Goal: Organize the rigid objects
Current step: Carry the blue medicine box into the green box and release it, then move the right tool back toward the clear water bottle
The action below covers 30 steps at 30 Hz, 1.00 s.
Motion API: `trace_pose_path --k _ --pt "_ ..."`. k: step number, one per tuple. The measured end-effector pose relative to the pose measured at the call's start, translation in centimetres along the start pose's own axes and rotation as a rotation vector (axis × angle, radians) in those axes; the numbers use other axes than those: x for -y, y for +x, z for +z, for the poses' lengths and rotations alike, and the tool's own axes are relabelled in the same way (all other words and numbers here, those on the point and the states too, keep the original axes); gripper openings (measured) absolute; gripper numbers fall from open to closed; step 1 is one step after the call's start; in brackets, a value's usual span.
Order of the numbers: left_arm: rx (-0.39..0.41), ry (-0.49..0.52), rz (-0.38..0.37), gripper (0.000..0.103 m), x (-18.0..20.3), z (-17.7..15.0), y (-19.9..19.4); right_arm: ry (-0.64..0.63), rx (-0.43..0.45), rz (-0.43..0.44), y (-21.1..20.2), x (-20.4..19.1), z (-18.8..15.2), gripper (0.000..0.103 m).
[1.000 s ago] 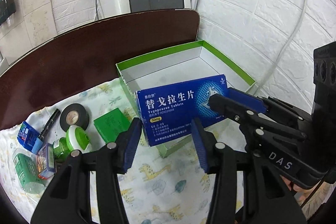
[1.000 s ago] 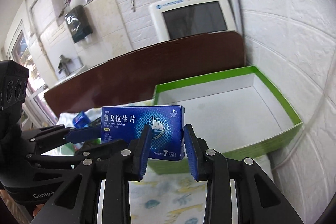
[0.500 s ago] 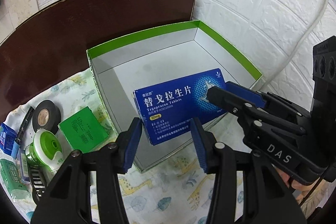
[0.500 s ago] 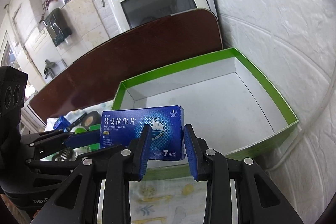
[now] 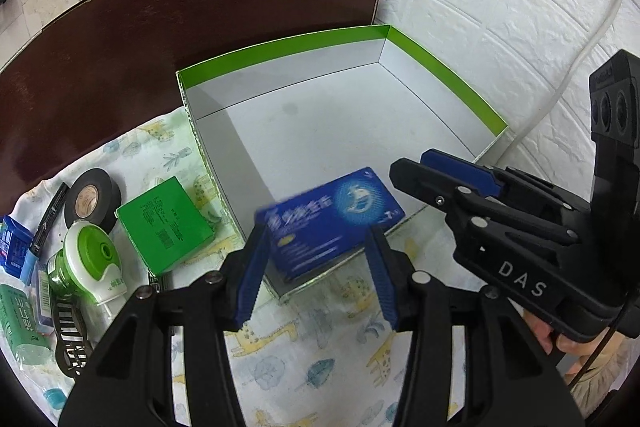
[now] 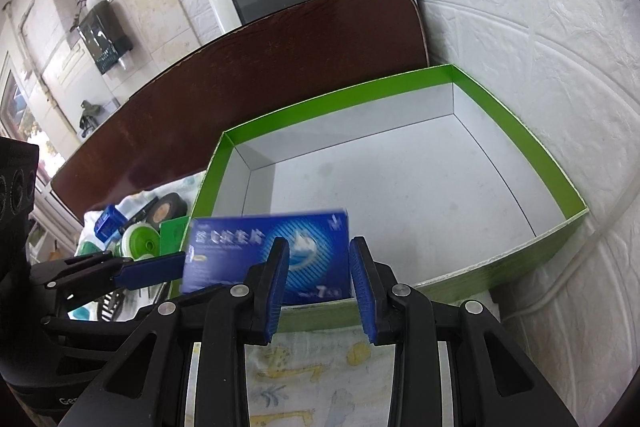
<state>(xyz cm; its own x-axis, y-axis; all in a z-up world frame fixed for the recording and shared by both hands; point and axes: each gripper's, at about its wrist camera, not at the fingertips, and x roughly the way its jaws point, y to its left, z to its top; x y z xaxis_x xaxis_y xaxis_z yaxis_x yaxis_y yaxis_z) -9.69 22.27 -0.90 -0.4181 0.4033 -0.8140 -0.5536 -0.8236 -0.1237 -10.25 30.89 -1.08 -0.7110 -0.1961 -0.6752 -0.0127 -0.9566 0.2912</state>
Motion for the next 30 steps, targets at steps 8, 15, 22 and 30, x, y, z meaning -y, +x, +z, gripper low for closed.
trace_pose_path --k 8,15,22,30 --pt "0.033 0.033 0.005 0.048 0.4 -1.7 -1.8 0.003 0.006 -0.01 -1.0 -0.5 -0.4 0.034" --pt "0.077 -0.03 0.047 0.049 -3.0 -4.5 -4.9 -0.037 0.017 0.01 -2.1 -3.4 -0.6 0.034" --pt "0.1 -0.167 0.157 0.05 -9.2 -8.7 -7.7 -0.138 -0.014 0.08 -1.7 -8.6 -1.5 0.034" --pt "0.138 -0.324 0.252 0.051 -16.0 -14.6 -11.4 -0.256 -0.078 0.184 -0.4 -15.8 -3.7 0.034"
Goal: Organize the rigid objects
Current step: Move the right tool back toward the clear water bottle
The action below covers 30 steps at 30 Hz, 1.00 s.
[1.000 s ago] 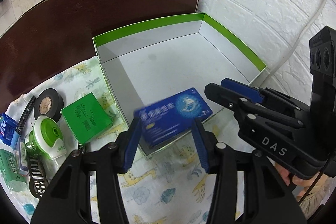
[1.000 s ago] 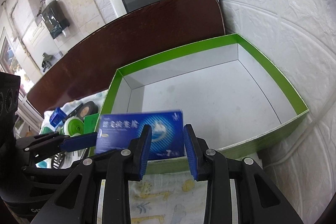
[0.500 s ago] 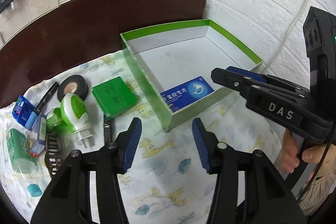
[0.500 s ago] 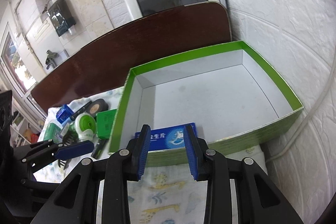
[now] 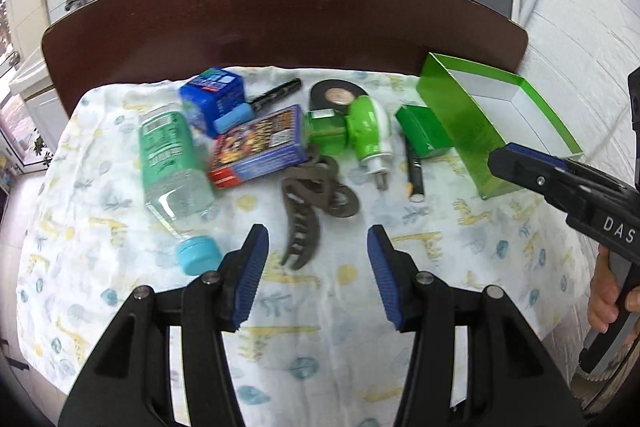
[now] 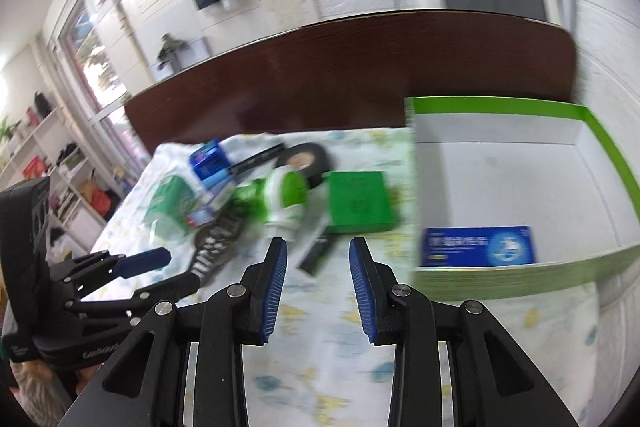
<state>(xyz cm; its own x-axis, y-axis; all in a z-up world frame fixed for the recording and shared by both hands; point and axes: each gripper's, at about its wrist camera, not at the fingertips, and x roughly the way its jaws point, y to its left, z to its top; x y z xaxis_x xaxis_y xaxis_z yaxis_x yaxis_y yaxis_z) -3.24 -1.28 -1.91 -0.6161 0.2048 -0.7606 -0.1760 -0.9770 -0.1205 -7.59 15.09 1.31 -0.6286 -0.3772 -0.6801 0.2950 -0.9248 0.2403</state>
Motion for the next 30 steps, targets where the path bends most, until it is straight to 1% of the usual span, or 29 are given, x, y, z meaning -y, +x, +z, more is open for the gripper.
trace_pose_path --k 1,3,4,7,8,11,12,13,14,15,16,18,19,20,21,23,26,28,30 --pt "0.01 -0.019 0.009 0.051 -1.2 -0.2 -0.3 -0.036 -0.014 0.023 0.7 -2.0 -0.1 0.034" --pt "0.031 -0.054 0.038 0.052 -3.5 -0.5 -1.0 -0.073 -0.028 0.051 1.5 -4.2 -0.2 0.034" --pt "0.039 -0.068 0.057 0.055 -4.5 -0.6 -1.1 -0.088 -0.038 0.071 2.1 -5.4 -0.3 0.034" --pt "0.056 -0.091 0.139 0.056 -7.7 -0.8 -1.1 -0.107 -0.056 0.097 3.1 -7.1 -0.5 0.034" --pt "0.058 -0.092 0.159 0.056 -8.7 -0.7 -1.0 -0.136 -0.08 0.117 4.4 -9.2 -0.9 0.034" --pt "0.063 -0.114 0.208 0.056 -12.1 0.4 -0.1 -0.19 -0.119 0.138 6.2 -12.4 -1.6 0.035" --pt "0.067 -0.123 0.216 0.056 -13.2 1.0 0.2 -0.206 -0.131 0.141 6.7 -13.4 -1.8 0.037" --pt "0.068 -0.133 0.221 0.056 -14.2 1.8 0.6 -0.222 -0.142 0.141 7.2 -14.3 -1.9 0.043" --pt "0.071 -0.145 0.22 0.056 -15.1 2.8 1.1 -0.235 -0.151 0.137 7.7 -15.1 -2.1 0.047" --pt "0.078 -0.15 0.206 0.056 -15.7 3.7 1.6 -0.248 -0.158 0.133 8.2 -15.9 -2.2 0.052" --pt "0.084 -0.152 0.189 0.056 -16.2 4.4 2.0 -0.258 -0.165 0.13 8.6 -16.5 -2.3 0.054" --pt "0.089 -0.143 0.154 0.057 -16.6 6.2 3.0 -0.266 -0.175 0.122 9.1 -16.9 -2.4 0.054" --pt "0.09 -0.128 0.134 0.057 -16.6 7.1 3.6 -0.273 -0.201 0.094 10.3 -17.7 -2.5 0.054" --pt "0.088 -0.121 0.13 0.057 -16.5 7.8 4.1 -0.271 -0.215 0.084 10.9 -17.9 -2.6 0.054" --pt "0.085 -0.113 0.121 0.057 -16.5 8.4 4.7 -0.267 -0.227 0.078 11.5 -18.1 -2.6 0.054" --pt "0.066 -0.103 0.075 0.057 -16.5 9.4 6.1 -0.261 -0.242 0.074 12.4 -18.7 -2.7 0.054" --pt "0.024 -0.113 -0.007 0.057 -16.5 10.0 7.6 -0.245 -0.247 0.038 13.3 -18.6 -2.7 0.054" --pt "0.001 -0.102 -0.06 0.057 -16.4 9.6 8.0 -0.223 -0.24 0.009 13.4 -17.8 -2.4 0.054" --pt "-0.013 -0.081 -0.09 0.057 -16.1 8.7 7.8 -0.192 -0.221 0.004 13.1 -16.6 -2.1 0.054"
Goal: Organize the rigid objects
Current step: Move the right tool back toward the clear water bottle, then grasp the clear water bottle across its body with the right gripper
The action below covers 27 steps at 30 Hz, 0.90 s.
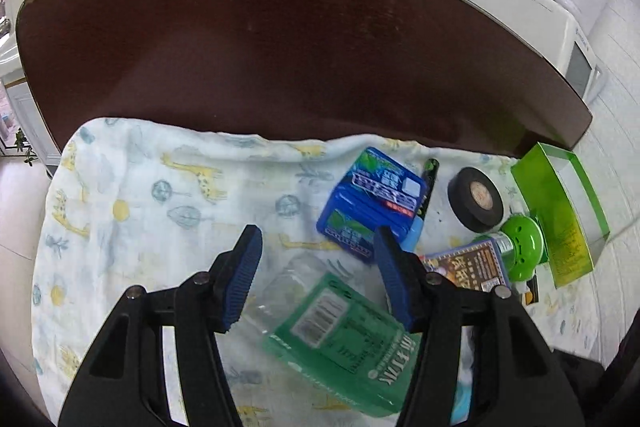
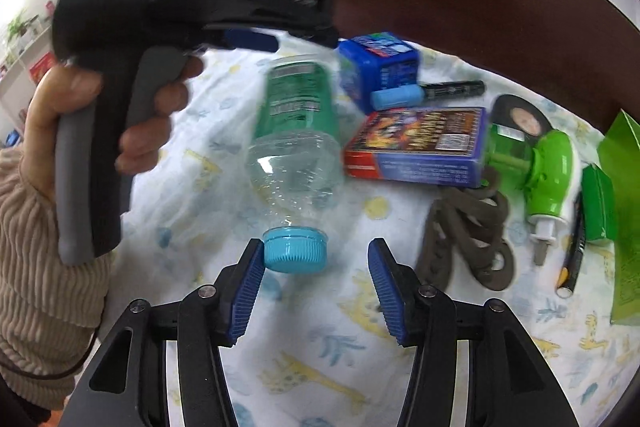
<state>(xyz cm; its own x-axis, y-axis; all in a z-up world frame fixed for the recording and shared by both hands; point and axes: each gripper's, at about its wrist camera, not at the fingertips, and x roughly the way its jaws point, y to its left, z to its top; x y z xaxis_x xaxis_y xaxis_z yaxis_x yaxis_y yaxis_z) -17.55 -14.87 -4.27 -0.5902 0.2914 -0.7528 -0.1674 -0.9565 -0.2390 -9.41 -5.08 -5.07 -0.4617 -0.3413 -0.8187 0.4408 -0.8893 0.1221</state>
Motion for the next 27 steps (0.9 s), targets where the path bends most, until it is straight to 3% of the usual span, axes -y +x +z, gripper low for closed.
trace_pose_path --k 4,8,18,27 --pt "0.004 0.039 0.046 0.058 0.2 -2.4 -1.7 0.047 0.032 -0.02 -1.0 2.3 0.1 0.054" --pt "0.01 -0.019 0.023 0.058 -1.0 -4.3 -3.7 0.059 0.048 0.015 -1.3 3.3 -0.2 0.054" --pt "0.048 -0.103 0.032 0.059 -2.6 -6.4 -6.8 0.029 0.095 0.089 -0.7 0.9 0.4 0.053" --pt "0.064 -0.102 0.033 0.06 -2.6 -7.7 -8.3 0.012 0.107 0.14 0.2 0.8 1.0 0.052"
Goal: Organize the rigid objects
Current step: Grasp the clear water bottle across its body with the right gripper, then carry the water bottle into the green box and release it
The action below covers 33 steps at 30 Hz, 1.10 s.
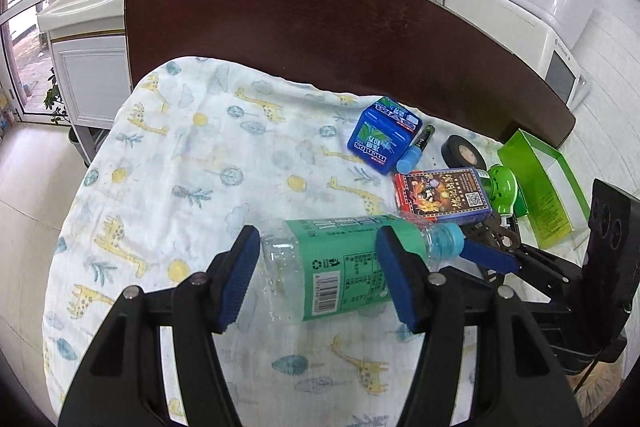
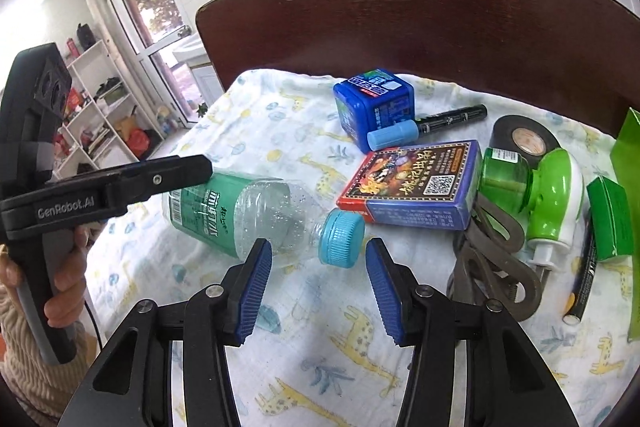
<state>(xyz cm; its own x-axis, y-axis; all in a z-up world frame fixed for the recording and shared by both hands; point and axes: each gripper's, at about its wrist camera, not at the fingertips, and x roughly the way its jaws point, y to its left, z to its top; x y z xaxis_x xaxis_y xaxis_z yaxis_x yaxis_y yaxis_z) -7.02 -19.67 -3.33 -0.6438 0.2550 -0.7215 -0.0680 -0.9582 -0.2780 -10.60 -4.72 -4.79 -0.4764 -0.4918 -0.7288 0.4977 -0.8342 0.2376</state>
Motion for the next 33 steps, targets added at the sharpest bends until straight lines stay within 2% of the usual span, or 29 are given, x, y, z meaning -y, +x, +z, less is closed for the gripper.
trace_pose_path --k 5,12,17,22,28,33 --pt "-0.004 -0.004 -0.014 0.063 -0.5 0.1 0.0 -0.004 0.001 0.033 0.6 0.1 0.4 0.049" --pt "-0.017 0.006 0.013 0.063 -0.5 -0.4 0.6 0.013 0.039 0.095 0.6 0.3 1.1 0.049" --pt "-0.002 -0.005 0.023 0.064 -0.7 -0.1 1.0 0.052 0.016 0.125 1.8 1.1 1.5 0.049" --pt "-0.012 -0.013 0.03 0.062 -0.2 0.1 0.5 0.049 0.011 0.114 1.4 0.8 1.6 0.049" --pt "0.078 0.061 0.052 0.063 3.1 1.4 -2.7 -0.004 0.099 0.066 -2.2 0.1 2.0 0.049" --pt "0.131 0.123 0.022 0.063 7.5 2.6 -4.4 0.0 0.202 0.046 -6.8 1.7 2.0 0.049"
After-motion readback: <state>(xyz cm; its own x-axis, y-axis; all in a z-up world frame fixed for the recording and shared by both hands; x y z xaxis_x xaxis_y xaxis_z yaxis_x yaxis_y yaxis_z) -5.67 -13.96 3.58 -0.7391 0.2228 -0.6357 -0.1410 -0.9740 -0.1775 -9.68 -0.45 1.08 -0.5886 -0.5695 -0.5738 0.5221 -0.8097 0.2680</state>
